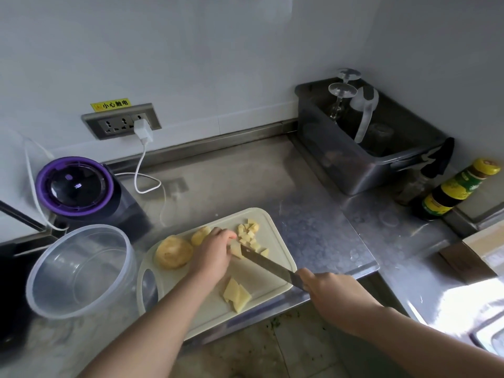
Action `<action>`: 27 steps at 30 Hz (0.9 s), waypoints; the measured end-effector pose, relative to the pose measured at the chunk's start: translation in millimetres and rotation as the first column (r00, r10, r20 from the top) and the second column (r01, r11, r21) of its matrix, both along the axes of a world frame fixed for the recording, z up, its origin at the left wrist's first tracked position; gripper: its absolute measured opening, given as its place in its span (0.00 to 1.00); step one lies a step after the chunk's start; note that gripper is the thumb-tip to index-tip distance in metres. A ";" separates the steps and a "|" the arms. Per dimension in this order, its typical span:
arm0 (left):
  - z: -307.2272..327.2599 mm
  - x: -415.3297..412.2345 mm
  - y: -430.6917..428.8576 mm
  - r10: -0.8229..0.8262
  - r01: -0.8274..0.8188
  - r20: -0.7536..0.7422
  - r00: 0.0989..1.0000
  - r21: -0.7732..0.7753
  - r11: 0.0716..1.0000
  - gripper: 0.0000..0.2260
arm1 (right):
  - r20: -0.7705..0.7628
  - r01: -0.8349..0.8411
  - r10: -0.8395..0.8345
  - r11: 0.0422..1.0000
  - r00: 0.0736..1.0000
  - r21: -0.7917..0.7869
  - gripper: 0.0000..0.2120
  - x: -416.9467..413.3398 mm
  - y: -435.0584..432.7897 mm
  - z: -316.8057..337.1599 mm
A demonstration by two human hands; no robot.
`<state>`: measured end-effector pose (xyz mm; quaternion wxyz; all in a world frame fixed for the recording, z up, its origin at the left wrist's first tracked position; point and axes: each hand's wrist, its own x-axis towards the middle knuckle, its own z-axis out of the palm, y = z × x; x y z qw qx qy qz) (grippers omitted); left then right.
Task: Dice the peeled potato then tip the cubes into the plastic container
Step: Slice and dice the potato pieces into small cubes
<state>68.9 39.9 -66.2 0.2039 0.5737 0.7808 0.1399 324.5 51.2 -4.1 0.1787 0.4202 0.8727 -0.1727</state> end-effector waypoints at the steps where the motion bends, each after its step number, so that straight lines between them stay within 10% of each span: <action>1: 0.0 -3.2 0.0 -0.051 0.051 -0.011 0.999 -0.032 0.998 0.17 | 0.008 -0.002 0.002 1.000 1.000 -0.017 0.17 -0.8 0.3 -1.6; 11: 0.6 -10.8 11.0 -0.189 0.170 -0.083 0.978 -0.200 0.965 0.12 | 0.052 0.033 -0.034 0.999 0.998 0.006 0.13 -9.1 13.2 -9.9; 27: -7.7 18.7 -13.2 0.130 -0.145 -0.124 0.984 -0.125 0.981 0.10 | -0.007 0.055 -0.055 0.998 0.998 -0.041 0.21 -44.6 -15.1 1.4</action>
